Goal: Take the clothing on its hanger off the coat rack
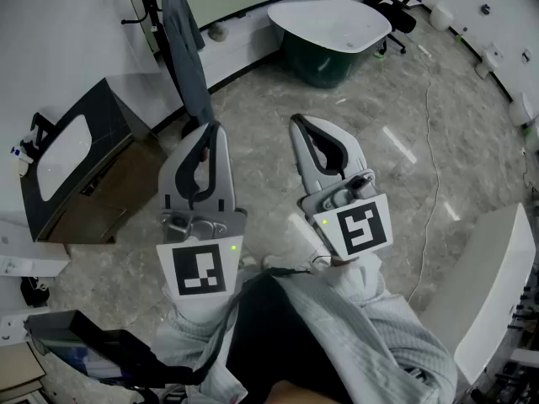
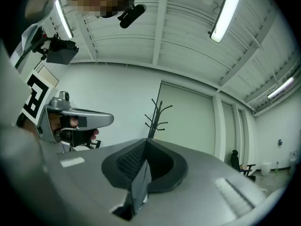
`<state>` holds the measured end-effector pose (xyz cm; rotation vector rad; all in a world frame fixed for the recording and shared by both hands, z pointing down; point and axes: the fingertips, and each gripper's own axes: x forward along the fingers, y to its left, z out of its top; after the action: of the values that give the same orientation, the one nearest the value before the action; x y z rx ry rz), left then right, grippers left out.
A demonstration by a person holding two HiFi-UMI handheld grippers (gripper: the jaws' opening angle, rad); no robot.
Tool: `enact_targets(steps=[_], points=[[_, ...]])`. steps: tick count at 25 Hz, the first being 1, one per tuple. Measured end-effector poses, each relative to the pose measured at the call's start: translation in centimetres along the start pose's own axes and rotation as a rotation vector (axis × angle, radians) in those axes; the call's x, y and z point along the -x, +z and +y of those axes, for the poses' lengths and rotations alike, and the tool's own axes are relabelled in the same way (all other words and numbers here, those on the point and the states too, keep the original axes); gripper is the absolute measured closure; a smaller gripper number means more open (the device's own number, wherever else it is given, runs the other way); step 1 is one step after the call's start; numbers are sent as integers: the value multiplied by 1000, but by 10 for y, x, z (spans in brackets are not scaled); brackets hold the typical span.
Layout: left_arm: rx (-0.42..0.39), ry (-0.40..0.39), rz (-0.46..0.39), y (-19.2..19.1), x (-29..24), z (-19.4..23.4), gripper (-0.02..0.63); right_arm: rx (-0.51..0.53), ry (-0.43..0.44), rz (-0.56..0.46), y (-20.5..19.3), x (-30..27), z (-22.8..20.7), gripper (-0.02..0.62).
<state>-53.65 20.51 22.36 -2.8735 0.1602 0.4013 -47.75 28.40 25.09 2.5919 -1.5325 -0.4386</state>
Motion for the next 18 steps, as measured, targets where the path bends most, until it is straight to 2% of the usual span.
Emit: enact_targets(steps=[18], points=[[9, -4, 5, -11, -15, -25, 601, -23, 8, -7, -12, 11, -14, 594]])
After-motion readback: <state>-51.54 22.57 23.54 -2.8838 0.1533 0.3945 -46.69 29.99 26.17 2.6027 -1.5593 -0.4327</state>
